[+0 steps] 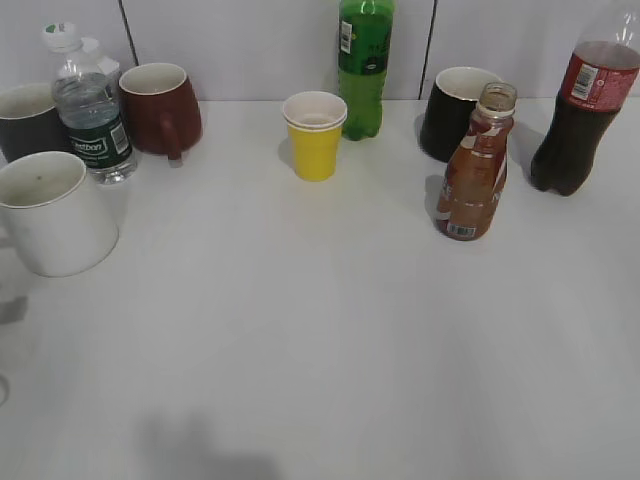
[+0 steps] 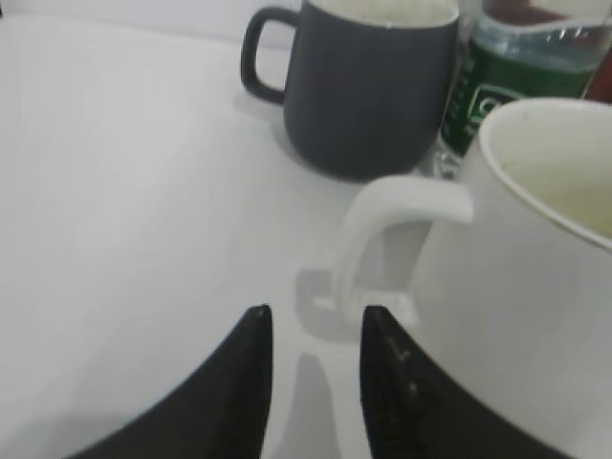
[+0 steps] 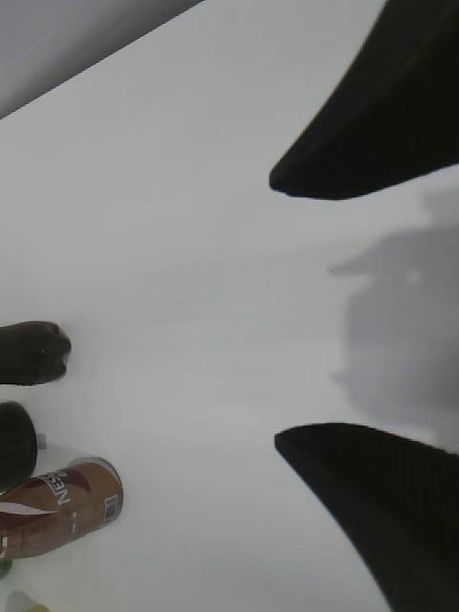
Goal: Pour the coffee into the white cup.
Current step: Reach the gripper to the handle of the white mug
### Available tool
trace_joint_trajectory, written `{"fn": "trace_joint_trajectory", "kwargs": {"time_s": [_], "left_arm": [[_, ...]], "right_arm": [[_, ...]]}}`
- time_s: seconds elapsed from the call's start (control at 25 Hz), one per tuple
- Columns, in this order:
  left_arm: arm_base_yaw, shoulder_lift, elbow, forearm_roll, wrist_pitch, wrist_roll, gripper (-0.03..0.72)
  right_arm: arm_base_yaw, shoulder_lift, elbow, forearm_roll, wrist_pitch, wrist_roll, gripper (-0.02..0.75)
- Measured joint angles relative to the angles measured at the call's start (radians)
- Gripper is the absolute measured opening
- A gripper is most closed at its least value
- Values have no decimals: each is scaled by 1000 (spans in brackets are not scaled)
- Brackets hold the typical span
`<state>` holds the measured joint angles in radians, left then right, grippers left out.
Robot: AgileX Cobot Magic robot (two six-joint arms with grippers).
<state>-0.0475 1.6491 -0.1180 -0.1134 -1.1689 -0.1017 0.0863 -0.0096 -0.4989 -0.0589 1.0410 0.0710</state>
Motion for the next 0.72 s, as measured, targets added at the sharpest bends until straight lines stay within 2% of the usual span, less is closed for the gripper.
{"fn": "trace_joint_trajectory", "kwargs": {"time_s": [0.32,0.72], "left_arm": [[0,115,0,32,-35,0,338],[36,90,-1,59,-36,0,380]], "right_arm": [[0,0,0,0,0,0,570],[0,0,0,0,0,0,570]]}}
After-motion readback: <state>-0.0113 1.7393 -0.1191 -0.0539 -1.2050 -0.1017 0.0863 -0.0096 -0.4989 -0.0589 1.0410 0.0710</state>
